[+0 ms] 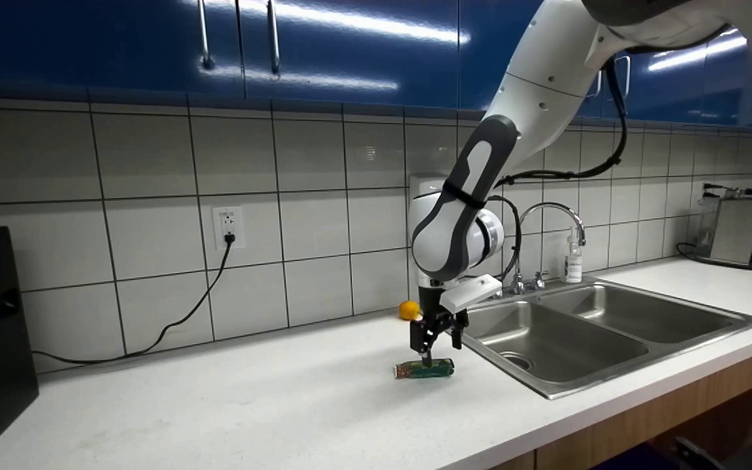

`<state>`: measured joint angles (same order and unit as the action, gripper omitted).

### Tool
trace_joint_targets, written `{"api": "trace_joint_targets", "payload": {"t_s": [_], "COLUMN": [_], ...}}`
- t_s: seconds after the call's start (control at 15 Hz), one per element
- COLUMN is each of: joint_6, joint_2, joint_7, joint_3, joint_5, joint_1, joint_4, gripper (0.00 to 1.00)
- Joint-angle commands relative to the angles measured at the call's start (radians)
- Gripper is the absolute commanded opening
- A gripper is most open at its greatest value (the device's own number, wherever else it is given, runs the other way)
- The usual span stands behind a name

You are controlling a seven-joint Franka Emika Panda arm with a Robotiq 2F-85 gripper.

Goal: Move the candy bar to the sink

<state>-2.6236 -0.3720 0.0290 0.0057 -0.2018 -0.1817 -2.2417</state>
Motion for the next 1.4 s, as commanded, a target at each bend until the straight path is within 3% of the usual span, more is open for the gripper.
{"api": "trace_joint_targets", "payload": {"t_s": [0.0,0.93,1.33], "joint_6": [0.025,0.066,0.103], "joint_2": [-0.009,-0.049,-0.075], "joint_7": [-0.202,-0.688,-0.807], "joint_3": [0.058,0.134,0.138], "joint_5": [0.001,-0.018,-0.020], "joint_1": [0.063,0.143,0.146], "joint_4": [0.019,0.067,0.105], "gripper": [1.00,1.00,1.00]}}
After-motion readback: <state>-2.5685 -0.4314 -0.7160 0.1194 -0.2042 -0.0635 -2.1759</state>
